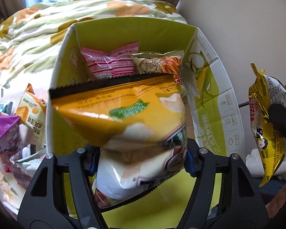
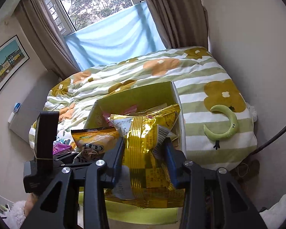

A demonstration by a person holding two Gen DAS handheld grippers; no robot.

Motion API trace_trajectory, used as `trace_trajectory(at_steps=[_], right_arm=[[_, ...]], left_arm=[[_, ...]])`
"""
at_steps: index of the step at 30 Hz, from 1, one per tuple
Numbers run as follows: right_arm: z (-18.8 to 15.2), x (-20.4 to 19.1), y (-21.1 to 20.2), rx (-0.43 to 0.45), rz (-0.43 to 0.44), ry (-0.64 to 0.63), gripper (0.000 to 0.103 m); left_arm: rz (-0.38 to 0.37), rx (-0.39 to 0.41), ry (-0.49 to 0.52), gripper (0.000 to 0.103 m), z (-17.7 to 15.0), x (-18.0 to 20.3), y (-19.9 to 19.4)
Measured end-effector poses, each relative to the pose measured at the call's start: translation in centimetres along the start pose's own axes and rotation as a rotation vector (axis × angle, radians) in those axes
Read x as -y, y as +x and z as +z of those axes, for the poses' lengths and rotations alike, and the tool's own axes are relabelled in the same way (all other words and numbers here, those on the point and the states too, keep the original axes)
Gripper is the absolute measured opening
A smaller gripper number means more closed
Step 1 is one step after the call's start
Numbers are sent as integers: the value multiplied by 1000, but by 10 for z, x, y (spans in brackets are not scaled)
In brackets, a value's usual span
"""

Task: Organize snacks
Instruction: 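Lower both bags into the box and open both tools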

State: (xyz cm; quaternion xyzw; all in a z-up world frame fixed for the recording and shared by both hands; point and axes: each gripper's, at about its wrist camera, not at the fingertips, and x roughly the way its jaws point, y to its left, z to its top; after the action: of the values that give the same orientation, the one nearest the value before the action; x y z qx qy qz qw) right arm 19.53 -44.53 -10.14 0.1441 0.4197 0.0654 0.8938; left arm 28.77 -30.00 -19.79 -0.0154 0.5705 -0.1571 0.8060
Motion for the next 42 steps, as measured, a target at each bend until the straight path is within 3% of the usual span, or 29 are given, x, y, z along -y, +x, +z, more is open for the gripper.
trace_trajectory(at_steps=[1, 3, 8, 19, 31, 34, 36, 42], right_arm=[[0, 3, 2, -6, 2, 3, 38], [-2, 7, 6, -16, 10, 12, 37], [-3, 12, 10, -25, 14, 24, 37], [1, 4, 20, -39, 38, -6, 38], [-7, -2, 87, -185, 30, -42, 40], [-11, -1, 91, -193, 35, -50, 58], [-12, 1, 89, -188, 41, -55, 96], [-18, 2, 76, -137, 72, -78, 99]], left_arm=[[9, 0, -3, 91, 1, 0, 3], [19, 12, -9, 100, 2, -1, 6], [9, 11, -18, 100, 0, -9, -2], [3, 97, -6, 100, -25, -21, -66], [81, 116, -56, 100, -40, -42, -78], [81, 113, -73, 100, -42, -43, -74], [80, 111, -79, 100, -43, -42, -72], [101, 103, -94, 100, -49, -40, -69]])
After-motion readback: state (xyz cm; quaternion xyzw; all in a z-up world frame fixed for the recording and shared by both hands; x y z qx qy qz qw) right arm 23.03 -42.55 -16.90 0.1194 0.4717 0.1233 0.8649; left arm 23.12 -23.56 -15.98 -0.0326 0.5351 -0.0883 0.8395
